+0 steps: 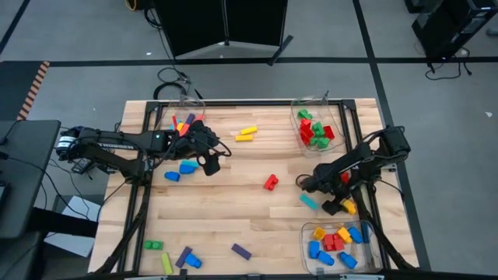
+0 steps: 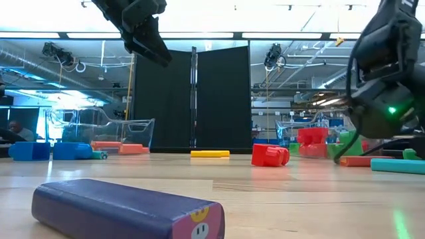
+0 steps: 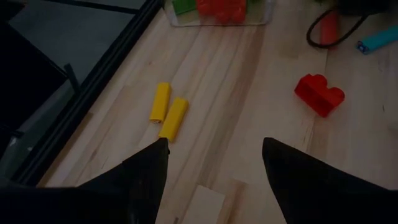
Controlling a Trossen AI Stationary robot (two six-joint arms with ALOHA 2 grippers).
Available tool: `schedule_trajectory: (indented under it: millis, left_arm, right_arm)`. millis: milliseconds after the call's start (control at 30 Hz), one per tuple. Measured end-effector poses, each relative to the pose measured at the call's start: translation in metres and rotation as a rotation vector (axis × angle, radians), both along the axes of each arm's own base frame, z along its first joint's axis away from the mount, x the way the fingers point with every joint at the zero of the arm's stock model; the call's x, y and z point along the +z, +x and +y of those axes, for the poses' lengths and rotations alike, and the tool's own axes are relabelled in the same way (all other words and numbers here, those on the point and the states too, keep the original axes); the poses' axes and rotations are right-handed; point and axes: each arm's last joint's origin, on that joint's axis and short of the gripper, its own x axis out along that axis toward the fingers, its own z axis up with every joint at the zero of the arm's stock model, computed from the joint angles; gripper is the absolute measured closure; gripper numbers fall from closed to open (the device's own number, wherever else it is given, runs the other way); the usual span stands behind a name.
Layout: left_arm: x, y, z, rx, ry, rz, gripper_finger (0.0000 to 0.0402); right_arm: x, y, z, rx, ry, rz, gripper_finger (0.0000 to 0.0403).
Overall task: Sort blocks by size
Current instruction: Put the yellow 1 stud game piece into the bottom transparent bin
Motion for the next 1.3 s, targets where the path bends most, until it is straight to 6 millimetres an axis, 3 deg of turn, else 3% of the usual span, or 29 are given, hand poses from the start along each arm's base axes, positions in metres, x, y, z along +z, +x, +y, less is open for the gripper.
schedule_trajectory:
  millis: [367,533,700,833,1000,1167,1300]
  left_arm:
    - [0.0,0.0,0.0,0.002,0.002,0.0,0.0136]
    - [0.0,0.0,0.0,0.004,0.003,-0.001,0.0136]
    - [0.0,0.0,0.0,0.004,0.004,-0.001,0.0136]
    - [0.001,0.001,0.0,0.004,0.004,-0.019,0.0136]
    - [0.005,0.004,0.0,0.005,0.005,-0.067,0.0136]
    - [0.006,0.005,0.0,0.006,0.005,-0.077,0.0136]
    - [0.005,0.004,0.0,0.006,0.005,-0.068,0.0136]
  right_arm:
    - [-0.003,-0.001,0.0,0.006,0.015,-0.037,0.0259]
    - [0.0,-0.001,0.0,0.015,-0.005,-0.023,0.026]
    - [0.015,0.011,0.0,0.064,-0.083,-0.069,0.026]
    - [0.041,0.027,0.0,0.043,-0.168,-0.198,0.026]
    - [0.088,0.038,-0.001,-0.015,-0.345,-0.366,0.026]
    - [0.142,0.037,0.006,-0.129,-0.496,-0.59,0.026]
    - [0.182,0.026,0.024,-0.186,-0.576,-0.652,0.026]
